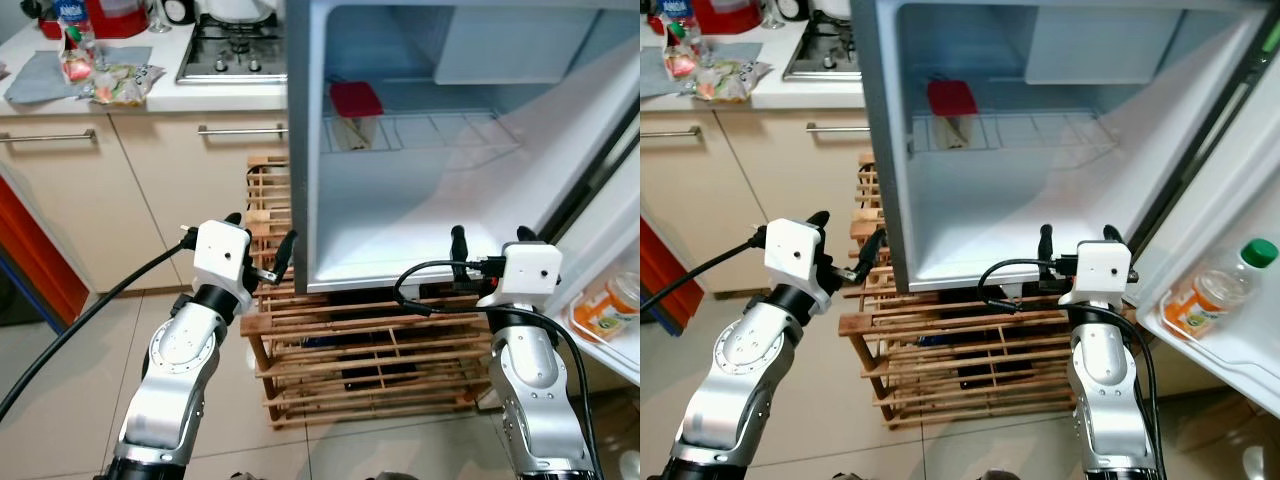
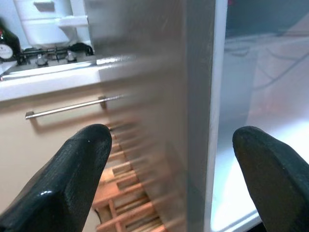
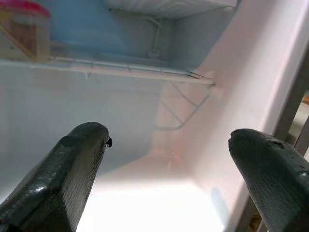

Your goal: Restocking fridge

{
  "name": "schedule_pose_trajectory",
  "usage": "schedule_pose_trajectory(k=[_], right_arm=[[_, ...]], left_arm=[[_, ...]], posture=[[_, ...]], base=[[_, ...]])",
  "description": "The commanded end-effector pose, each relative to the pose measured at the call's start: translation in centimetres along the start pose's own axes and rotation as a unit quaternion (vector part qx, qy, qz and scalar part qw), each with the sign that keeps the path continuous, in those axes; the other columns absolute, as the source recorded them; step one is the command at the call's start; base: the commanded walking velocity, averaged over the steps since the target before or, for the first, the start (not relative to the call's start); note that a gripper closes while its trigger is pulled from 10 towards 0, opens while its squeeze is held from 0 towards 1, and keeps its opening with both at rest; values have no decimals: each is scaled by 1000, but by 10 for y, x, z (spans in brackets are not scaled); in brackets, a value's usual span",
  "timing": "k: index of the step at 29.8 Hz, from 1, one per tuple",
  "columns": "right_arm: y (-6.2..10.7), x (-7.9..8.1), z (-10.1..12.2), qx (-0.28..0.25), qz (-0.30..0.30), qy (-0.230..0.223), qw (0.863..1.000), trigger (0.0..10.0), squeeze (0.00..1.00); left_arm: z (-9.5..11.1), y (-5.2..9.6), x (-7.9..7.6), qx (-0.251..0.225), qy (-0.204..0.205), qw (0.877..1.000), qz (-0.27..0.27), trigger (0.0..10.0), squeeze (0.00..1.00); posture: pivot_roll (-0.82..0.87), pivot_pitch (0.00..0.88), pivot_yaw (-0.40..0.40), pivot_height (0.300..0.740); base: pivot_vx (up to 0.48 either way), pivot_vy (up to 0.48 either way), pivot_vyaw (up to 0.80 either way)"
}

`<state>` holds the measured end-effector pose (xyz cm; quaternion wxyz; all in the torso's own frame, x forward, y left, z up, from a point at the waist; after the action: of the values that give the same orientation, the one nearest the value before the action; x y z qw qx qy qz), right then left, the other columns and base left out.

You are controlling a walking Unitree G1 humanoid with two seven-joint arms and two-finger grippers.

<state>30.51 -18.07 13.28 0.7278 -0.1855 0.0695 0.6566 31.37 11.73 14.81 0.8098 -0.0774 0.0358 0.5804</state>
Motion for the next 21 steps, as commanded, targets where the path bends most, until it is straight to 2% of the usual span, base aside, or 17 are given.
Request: schedule_pose_trajectory(k=[1, 4, 7, 11, 15, 21], right_arm=[[-5, 9, 6, -6, 16, -2, 1000, 10000, 0], [-6, 18, 8, -6, 39, -4, 999, 10000, 0], [-13, 32, -1, 21, 79, -24, 996, 10000, 0], [-23, 28, -13, 53, 76, -58, 994, 10000, 0], [-26, 27, -12, 51, 79, -51, 994, 10000, 0], [-24, 35, -16, 56, 94, -49, 993, 10000, 0]], left_arm=[[10, -7, -2, -24, -3, 1000, -4, 10000, 0], [16, -9, -2, -41, -12, 999, -4, 10000, 0], [15, -15, 8, -42, -4, 999, 22, 10000, 0], [14, -20, 11, -43, 1, 998, 38, 10000, 0], [14, -22, 15, -44, 14, 998, 50, 10000, 0], [13, -24, 17, -47, 20, 997, 58, 10000, 0]], posture=[[-179, 0, 52, 740], [-182, 0, 49, 740], [-179, 0, 37, 740], [-168, 0, 24, 740], [-162, 0, 21, 740], [-161, 0, 20, 740]], base=[[0, 0, 0], [0, 0, 0], [0, 0, 0], [-283, -191, 0], [-393, -259, 0], [-393, -260, 0]])
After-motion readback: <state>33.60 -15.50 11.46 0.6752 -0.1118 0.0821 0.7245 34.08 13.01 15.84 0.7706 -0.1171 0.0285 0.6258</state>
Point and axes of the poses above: a point about 5 cm out from each wrist's last joint towards the gripper, its own y axis pointing back from the gripper into the wrist, its own z axis along the axis of the wrist's last joint, x = y × z, the point moved 4 cm from there along -y, pointing out of the wrist towards the gripper, and after that the axes turned 15 degrees about y, right-handed, at the moved point
